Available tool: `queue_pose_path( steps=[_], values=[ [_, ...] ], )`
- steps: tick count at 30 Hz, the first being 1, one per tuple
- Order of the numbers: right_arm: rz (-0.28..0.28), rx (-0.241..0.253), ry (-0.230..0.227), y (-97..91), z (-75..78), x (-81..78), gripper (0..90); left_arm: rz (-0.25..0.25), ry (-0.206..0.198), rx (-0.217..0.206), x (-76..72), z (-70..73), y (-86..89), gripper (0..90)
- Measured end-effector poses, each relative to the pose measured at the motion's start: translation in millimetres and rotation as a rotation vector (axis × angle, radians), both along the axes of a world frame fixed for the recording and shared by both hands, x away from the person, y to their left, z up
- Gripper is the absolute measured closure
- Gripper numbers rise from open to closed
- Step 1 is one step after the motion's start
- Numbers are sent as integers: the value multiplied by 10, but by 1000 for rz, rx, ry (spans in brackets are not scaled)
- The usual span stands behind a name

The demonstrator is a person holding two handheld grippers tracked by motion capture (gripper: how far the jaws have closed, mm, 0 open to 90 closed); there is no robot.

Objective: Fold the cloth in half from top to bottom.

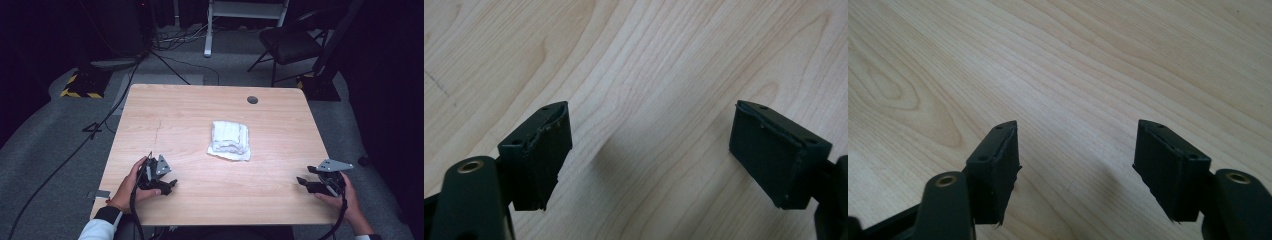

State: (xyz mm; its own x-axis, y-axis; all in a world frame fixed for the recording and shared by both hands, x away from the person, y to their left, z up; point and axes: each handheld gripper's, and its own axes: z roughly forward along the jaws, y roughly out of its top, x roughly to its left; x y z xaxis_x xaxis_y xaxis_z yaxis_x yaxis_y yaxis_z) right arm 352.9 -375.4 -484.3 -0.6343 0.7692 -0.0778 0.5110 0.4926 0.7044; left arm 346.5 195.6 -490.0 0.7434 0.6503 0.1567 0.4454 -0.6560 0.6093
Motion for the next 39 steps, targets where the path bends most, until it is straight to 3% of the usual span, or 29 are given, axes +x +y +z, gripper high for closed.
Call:
queue_pose_path(
  steps=[5,8,10,14,29,39],
  values=[
    [-16,38,21,-98,-108,-33,306,16,29,-71,-6,-46,184,171],
    [-31,81,19,-178,-159,-61,296,53,78,-162,0,-104,321,170],
    [-44,85,14,-213,-166,-83,281,61,60,-190,-20,-137,386,164],
    [-60,97,-2,-232,-187,-111,270,91,56,-190,-40,-138,427,164],
    [-88,95,-2,-236,-190,-96,254,129,55,-192,-78,-140,420,160],
    [-90,96,-1,-240,-189,-92,252,130,56,-192,-79,-140,420,160]
  ],
)
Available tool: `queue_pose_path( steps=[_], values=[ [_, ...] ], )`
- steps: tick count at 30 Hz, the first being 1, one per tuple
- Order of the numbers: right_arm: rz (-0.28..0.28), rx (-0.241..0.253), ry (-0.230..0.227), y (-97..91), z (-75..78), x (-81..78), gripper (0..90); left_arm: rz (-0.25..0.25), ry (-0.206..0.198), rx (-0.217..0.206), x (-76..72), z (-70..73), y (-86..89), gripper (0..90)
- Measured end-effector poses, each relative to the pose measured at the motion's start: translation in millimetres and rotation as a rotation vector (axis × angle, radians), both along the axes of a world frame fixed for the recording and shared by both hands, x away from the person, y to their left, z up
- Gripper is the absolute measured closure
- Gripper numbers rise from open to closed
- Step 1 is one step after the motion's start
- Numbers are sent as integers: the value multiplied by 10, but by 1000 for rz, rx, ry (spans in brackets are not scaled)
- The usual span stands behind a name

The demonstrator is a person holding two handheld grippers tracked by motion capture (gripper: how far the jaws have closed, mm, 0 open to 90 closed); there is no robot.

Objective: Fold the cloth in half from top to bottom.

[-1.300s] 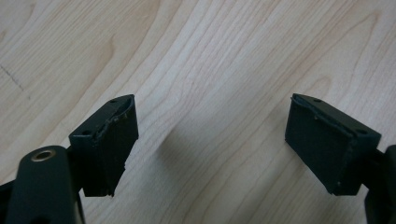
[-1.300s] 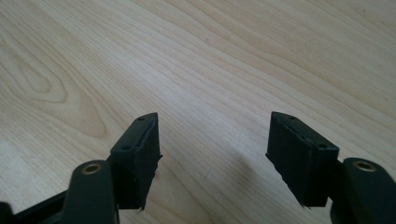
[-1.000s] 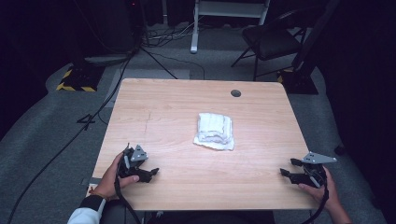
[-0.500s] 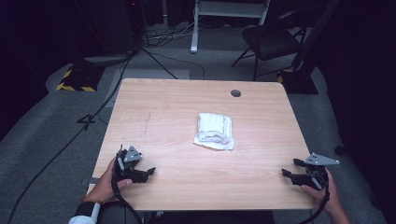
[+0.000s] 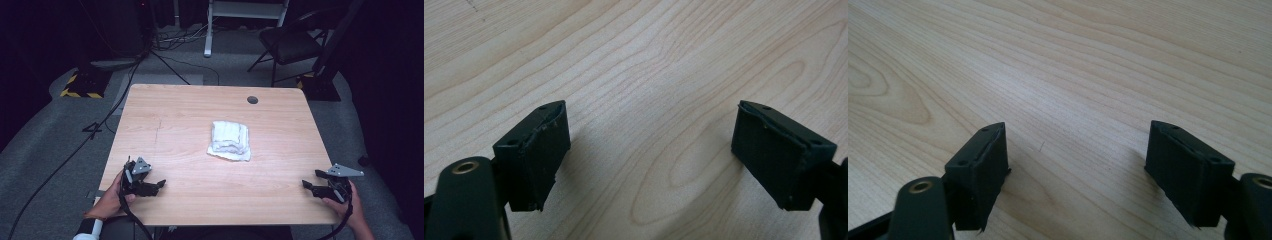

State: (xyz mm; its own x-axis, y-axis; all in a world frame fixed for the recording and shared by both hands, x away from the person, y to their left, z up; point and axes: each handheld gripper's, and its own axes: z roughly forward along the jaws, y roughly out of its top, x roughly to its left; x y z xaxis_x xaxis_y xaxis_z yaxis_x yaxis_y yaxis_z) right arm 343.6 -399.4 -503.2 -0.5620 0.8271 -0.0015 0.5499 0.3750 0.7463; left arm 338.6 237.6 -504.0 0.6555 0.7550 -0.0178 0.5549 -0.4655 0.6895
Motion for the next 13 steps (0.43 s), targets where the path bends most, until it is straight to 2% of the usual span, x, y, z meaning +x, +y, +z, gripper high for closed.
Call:
queue_pose_path(
  steps=[13],
  values=[
    [0,1,1,-1,0,2,252,-8,-5,8,17,2,4,150]
  ],
)
